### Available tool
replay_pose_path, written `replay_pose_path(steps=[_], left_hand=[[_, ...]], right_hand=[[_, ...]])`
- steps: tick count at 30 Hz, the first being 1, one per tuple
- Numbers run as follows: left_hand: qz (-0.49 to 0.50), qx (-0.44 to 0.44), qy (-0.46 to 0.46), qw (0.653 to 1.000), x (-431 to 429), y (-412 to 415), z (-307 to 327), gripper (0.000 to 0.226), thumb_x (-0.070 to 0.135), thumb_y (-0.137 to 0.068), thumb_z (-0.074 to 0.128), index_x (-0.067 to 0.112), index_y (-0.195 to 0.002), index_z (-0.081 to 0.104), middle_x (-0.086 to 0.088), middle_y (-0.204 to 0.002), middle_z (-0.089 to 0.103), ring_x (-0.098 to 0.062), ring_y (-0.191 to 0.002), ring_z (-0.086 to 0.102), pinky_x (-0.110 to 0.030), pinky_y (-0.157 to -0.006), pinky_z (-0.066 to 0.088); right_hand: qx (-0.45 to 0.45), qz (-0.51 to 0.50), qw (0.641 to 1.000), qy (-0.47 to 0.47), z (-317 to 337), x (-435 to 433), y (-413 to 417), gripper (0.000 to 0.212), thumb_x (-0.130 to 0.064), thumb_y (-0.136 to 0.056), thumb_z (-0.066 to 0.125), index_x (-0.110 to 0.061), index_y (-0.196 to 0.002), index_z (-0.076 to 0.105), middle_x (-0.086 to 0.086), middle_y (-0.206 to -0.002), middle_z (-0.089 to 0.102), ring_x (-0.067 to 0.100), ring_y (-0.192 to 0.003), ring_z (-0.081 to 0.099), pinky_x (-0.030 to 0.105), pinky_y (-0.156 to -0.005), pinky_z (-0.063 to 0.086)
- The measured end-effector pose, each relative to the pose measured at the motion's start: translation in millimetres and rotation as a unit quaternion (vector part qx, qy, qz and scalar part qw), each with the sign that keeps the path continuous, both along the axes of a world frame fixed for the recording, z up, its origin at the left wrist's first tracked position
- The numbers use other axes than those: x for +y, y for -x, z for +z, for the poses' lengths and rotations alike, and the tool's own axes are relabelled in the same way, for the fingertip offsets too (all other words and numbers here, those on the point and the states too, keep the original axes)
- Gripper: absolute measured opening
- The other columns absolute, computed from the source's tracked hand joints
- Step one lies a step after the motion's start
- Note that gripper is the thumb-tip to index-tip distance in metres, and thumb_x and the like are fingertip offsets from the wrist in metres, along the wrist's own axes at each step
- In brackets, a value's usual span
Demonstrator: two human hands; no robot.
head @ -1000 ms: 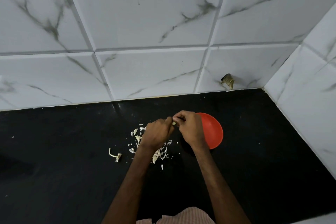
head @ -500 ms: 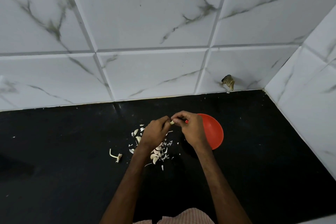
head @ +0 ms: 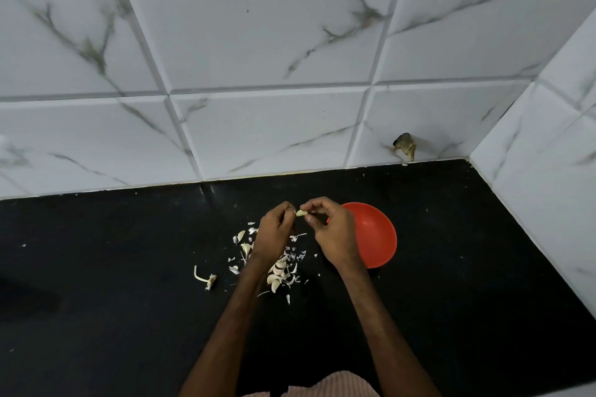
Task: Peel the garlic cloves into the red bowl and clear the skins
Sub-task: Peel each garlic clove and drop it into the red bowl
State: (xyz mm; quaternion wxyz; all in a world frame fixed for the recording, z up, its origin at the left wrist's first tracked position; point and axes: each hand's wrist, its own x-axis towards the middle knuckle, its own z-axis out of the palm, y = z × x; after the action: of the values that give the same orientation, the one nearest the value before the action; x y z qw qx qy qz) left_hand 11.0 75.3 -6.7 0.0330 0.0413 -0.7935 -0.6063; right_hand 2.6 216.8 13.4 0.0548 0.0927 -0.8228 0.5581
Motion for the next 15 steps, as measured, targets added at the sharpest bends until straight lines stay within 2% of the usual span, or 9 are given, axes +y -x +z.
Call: replay_pose_path(steps=[4, 7, 11, 13, 15], left_hand=[[-0.001, 0.004, -0.008, 1.000, 2, 0, -2, 0.028, 0.004, -0.102, 0.044, 0.009, -0.077, 0.055, 0.006, -0.059, 0.046, -0.010, -0.054, 0.039, -0.030, -0.053, 0.032], [-0.001, 0.002, -0.027, 1.000, 4, 1, -2, 0.027, 0.004, -0.103, 0.042, 0.006, -0.079, 0.055, -0.001, -0.061, 0.046, -0.019, -0.058, 0.040, -0.033, -0.056, 0.032], [0.009, -0.010, -0.089, 0.996, 6, 0, -4, 0.030, 0.000, -0.102, 0.039, 0.009, -0.076, 0.052, 0.003, -0.058, 0.045, -0.010, -0.053, 0.038, -0.025, -0.051, 0.033], [0.029, -0.020, -0.119, 0.992, 6, 0, -8, 0.027, 0.001, -0.102, 0.038, 0.006, -0.080, 0.052, 0.006, -0.056, 0.043, -0.006, -0.050, 0.036, -0.020, -0.048, 0.032], [0.058, -0.036, -0.127, 0.990, 5, 0, -15, 0.027, 0.003, -0.103, 0.039, 0.008, -0.080, 0.053, 0.005, -0.056, 0.043, -0.006, -0.050, 0.036, -0.021, -0.048, 0.031]], right_hand=[[-0.008, -0.007, 1.000, 0.009, -2, -2, 0, 0.029, 0.008, -0.083, 0.072, -0.014, -0.101, 0.068, -0.006, -0.099, 0.070, 0.004, -0.095, 0.068, 0.018, -0.083, 0.054], [0.007, -0.002, 1.000, -0.003, -3, -3, 1, 0.032, 0.012, -0.080, 0.073, -0.014, -0.098, 0.070, -0.002, -0.101, 0.067, 0.005, -0.092, 0.067, 0.015, -0.081, 0.053], [-0.009, -0.009, 1.000, 0.004, -8, -2, 1, 0.032, 0.009, -0.080, 0.075, -0.021, -0.093, 0.072, -0.002, -0.101, 0.067, 0.006, -0.091, 0.067, 0.016, -0.082, 0.052], [-0.043, -0.024, 0.998, 0.028, -11, 0, 1, 0.030, 0.006, -0.082, 0.074, -0.021, -0.095, 0.072, -0.004, -0.101, 0.069, 0.005, -0.092, 0.067, 0.019, -0.083, 0.054], [-0.083, -0.042, 0.994, 0.055, -15, 4, 1, 0.029, 0.005, -0.083, 0.074, -0.020, -0.098, 0.073, -0.005, -0.097, 0.072, 0.007, -0.092, 0.068, 0.026, -0.084, 0.057]])
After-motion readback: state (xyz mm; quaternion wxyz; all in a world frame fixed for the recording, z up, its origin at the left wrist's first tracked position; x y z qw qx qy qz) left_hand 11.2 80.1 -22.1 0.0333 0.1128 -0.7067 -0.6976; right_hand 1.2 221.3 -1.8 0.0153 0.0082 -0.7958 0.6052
